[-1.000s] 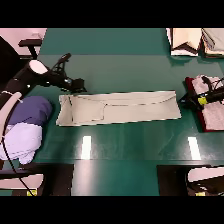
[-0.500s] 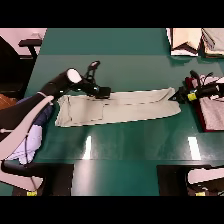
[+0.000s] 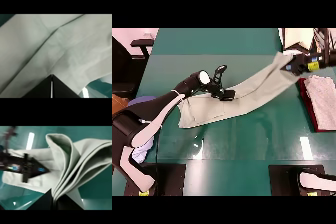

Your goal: Fold the shirts.

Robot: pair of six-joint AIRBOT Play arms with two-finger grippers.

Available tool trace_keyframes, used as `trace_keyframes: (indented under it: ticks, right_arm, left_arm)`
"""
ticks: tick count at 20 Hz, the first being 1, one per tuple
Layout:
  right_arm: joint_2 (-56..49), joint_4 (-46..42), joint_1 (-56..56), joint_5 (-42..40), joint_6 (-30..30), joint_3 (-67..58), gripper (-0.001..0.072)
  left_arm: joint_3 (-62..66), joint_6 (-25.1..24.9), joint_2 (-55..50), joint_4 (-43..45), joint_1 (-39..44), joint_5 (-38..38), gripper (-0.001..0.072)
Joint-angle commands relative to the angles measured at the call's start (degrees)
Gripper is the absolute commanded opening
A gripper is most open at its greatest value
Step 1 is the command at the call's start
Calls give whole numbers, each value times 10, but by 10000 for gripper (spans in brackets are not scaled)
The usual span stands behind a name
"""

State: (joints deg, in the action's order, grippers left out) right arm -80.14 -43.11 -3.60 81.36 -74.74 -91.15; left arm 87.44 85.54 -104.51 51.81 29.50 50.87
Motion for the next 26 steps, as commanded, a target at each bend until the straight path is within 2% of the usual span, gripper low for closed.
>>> trace_keyframes:
  ticks: [1,5,7,9,12,16,17,18,19,22,26]
  right_arm:
    - [-1,62,-75,0,-20,-69,20]
    - [-39,66,-154,0,-29,-118,20]
    - [-55,67,-181,-5,-29,-129,20]
    - [-68,83,-203,-12,-28,-134,21]
    - [-88,126,-252,-36,-28,-134,21]
    - [-136,136,-384,-139,19,-134,33]
    - [-153,135,-417,-168,40,-134,169]
    - [-172,134,-445,-191,57,-134,394]
    - [-188,132,-462,-204,59,-134,504]
    - [-218,114,-464,-159,61,-134,507]
    - [-205,-49,-404,-73,35,-134,505]
  left_arm:
    - [10,4,-12,-14,9,-14,21]
    - [10,4,-12,-13,23,-35,21]
    - [13,4,-7,-7,6,-9,21]
    - [19,5,14,24,-32,45,21]
    - [19,17,100,130,-110,92,21]
    - [19,15,244,210,-233,113,22]
    - [19,15,277,220,-263,113,22]
    - [19,15,303,221,-288,113,22]
    - [19,15,326,221,-311,115,22]
    - [19,14,365,221,-349,124,22]
    - [19,10,368,214,-350,144,22]
